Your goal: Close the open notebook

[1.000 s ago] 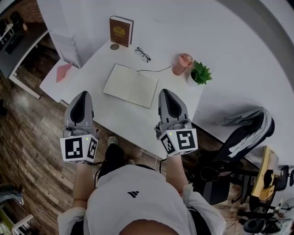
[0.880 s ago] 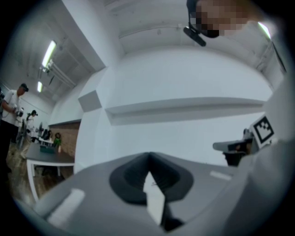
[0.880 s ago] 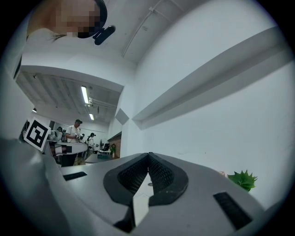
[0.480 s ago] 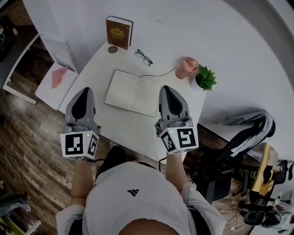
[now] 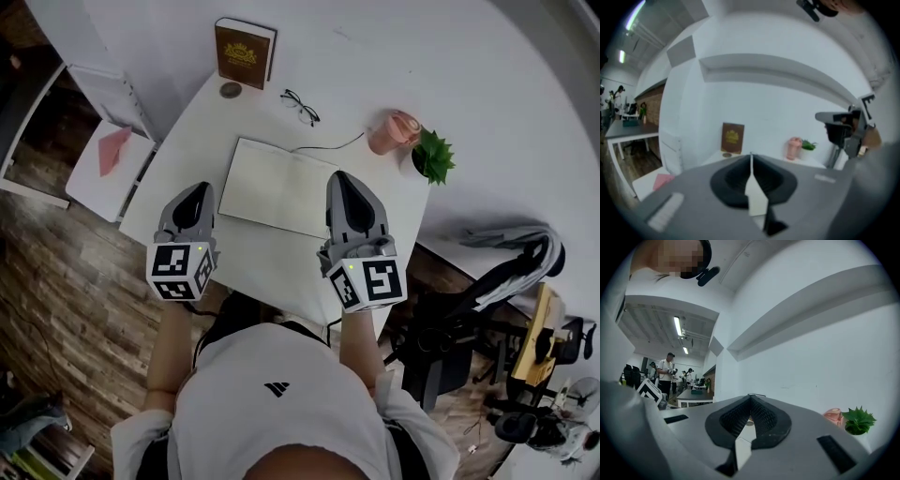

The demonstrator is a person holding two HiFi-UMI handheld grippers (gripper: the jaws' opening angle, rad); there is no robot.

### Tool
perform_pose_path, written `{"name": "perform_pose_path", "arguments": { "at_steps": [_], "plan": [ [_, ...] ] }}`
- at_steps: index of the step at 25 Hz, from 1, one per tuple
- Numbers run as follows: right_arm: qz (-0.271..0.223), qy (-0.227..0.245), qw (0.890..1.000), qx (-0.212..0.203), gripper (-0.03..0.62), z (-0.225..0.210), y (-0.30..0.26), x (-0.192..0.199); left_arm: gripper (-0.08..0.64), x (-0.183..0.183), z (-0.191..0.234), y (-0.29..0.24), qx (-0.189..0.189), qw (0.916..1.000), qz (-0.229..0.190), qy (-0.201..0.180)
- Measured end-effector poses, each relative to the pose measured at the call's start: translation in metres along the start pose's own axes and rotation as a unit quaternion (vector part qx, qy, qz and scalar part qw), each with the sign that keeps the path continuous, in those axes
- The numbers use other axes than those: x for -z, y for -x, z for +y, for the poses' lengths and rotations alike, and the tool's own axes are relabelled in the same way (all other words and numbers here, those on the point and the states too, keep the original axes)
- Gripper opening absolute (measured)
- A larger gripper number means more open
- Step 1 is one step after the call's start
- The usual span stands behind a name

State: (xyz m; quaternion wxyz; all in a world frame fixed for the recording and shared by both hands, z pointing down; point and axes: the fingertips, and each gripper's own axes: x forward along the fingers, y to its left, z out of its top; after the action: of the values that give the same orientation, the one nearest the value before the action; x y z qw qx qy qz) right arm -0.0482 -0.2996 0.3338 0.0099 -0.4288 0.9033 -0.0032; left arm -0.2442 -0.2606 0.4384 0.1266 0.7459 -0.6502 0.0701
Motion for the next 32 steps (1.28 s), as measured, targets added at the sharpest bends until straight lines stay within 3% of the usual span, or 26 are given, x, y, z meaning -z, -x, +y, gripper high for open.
{"name": "perform_pose_path", "arguments": {
  "at_steps": [4, 8, 16, 32],
  "plan": [
    [0.012, -0.001, 1.000, 0.006, -0.011, 0.003, -0.007, 0.009, 0.062, 0.049, 0.004, -0.023, 0.026, 0.9960, 0.070, 0.048],
    [0.021, -0.002, 1.000, 0.014, -0.011, 0.006, -0.014, 0.015, 0.090, 0.092, 0.012, -0.037, 0.044, 0.9834, 0.128, 0.121],
    [0.034, -0.001, 0.999, 0.027, -0.011, 0.009, -0.018, 0.023, 0.141, 0.136, 0.018, -0.050, 0.070, 0.9595, 0.182, 0.203],
    [0.046, 0.005, 0.998, 0.053, -0.011, 0.005, -0.017, 0.029, 0.192, 0.172, 0.014, -0.067, 0.092, 0.9363, 0.238, 0.241]
  ]
}}
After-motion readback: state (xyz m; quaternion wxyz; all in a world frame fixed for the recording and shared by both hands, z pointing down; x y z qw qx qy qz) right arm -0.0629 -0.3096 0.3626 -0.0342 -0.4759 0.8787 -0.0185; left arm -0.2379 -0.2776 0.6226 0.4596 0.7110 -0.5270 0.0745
